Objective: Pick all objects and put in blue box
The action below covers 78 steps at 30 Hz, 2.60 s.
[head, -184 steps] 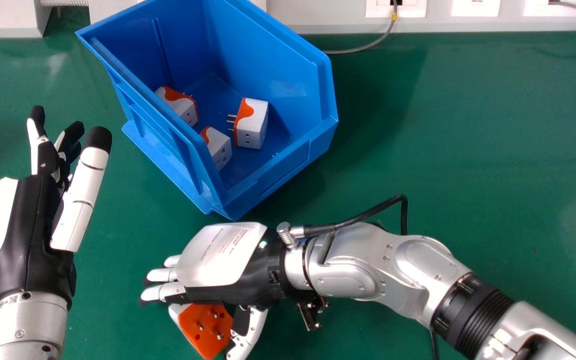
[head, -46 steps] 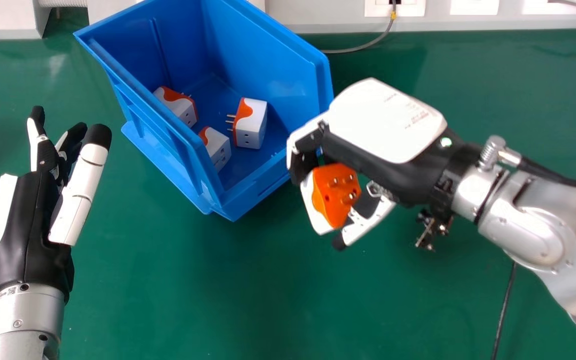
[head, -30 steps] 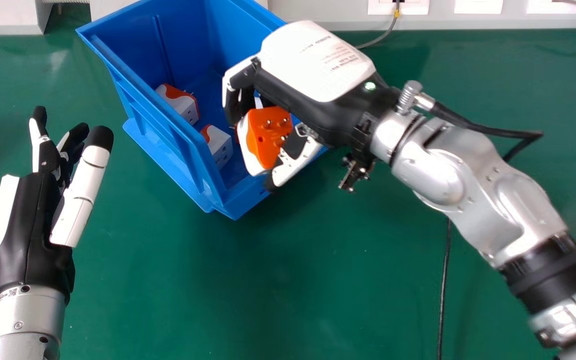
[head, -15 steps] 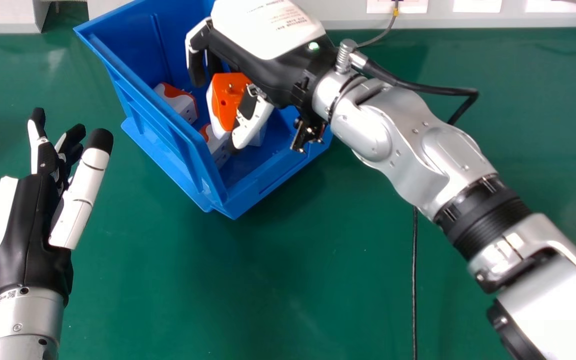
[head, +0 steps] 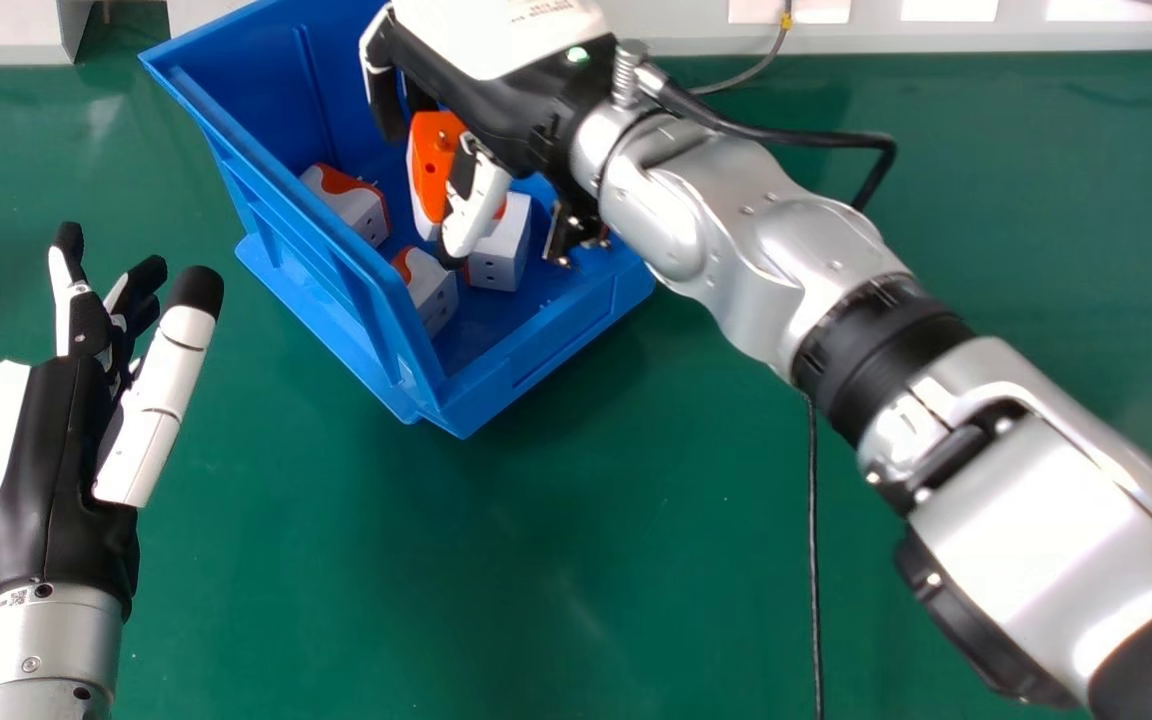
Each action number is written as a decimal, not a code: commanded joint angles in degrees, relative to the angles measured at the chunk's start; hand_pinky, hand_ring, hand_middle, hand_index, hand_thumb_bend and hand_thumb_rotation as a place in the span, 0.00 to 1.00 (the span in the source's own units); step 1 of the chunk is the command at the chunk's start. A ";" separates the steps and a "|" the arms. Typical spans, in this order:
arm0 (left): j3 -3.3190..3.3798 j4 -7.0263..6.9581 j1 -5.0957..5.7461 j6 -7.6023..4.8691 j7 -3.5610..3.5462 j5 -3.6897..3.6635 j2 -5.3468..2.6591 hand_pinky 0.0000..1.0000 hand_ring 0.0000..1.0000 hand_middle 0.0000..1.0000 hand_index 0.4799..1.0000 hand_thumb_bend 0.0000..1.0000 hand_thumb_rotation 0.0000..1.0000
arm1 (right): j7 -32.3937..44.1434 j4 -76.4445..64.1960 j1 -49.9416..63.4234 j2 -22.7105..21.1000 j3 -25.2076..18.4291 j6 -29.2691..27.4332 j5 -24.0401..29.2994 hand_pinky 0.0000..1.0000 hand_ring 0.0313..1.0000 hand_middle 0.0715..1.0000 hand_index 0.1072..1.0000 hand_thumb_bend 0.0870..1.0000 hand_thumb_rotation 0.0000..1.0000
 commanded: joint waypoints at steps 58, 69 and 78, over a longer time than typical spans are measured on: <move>-0.90 -0.94 -0.26 -1.58 0.50 0.12 0.02 0.89 0.95 0.94 0.88 0.72 0.85 | -12.61 8.89 -1.56 1.76 12.91 5.88 -6.27 0.99 0.99 0.99 0.99 0.47 0.54; -0.90 -0.11 -1.06 -1.16 0.56 0.31 0.15 0.89 0.95 0.95 0.89 0.72 0.85 | -13.62 6.30 0.45 -0.18 10.05 6.19 -3.91 1.00 1.00 1.00 1.00 0.46 0.57; -0.30 1.40 -2.05 -1.61 0.10 -0.74 0.42 0.90 0.96 0.95 0.90 0.71 0.85 | -19.34 -8.76 10.70 -6.89 3.83 2.01 -0.10 1.00 1.00 1.00 1.00 0.36 0.47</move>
